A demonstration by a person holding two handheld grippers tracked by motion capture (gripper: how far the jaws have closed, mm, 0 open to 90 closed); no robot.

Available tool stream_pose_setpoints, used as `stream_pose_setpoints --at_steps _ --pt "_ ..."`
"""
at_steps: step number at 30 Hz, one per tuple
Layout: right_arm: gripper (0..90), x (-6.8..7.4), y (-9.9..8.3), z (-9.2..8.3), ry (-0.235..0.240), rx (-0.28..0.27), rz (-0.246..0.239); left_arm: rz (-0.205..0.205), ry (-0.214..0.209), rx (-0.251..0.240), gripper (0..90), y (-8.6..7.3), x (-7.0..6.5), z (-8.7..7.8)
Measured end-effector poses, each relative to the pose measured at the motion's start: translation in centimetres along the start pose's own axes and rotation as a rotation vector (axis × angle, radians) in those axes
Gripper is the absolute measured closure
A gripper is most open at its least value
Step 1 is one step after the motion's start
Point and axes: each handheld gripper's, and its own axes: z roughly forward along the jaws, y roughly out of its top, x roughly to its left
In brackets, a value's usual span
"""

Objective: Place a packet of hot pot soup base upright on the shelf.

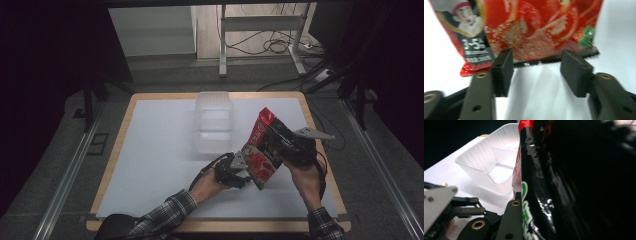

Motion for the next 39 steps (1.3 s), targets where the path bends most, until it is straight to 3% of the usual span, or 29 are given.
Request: stream_pose_setpoints --at_steps 7,10,11,14,21,29,39 --pt "76.9 0.6 1.2 -0.5 0.019 -0.001 -0.022 -0.018 -0.044 -0.022 22.5 0.3 -0.8 -1.0" --pt "76.9 0.8 1.9 -0.8 0.026 0.001 -0.030 -0.054 -0.061 -0.048 12.5 0.1 -0.7 -1.9" --pt "76.9 0.8 2.1 -0.9 0.026 -0.001 -0.039 -0.088 -0.068 -0.068 12.5 -0.1 -0.7 -2.2" --pt "77.0 0.9 2.7 -1.3 0.033 -0.013 -0.060 -0.118 -0.086 -0.086 10.4 -0.7 -0.4 -3.2" --pt "77.0 0.7 3.9 -1.6 0.029 -0.023 -0.091 -0.123 -0.050 -0.084 3.8 -2.1 0.0 -5.0" --pt "77.0 0.0 4.8 -1.7 0.029 -0.042 -0.089 -0.123 -0.019 -0.080 3.1 -3.2 0.2 -6.6" --pt "77.0 -0.6 7.2 -1.2 0.020 -0.071 -0.096 -0.116 0.008 -0.067 3.0 -4.5 -0.1 -8.0"
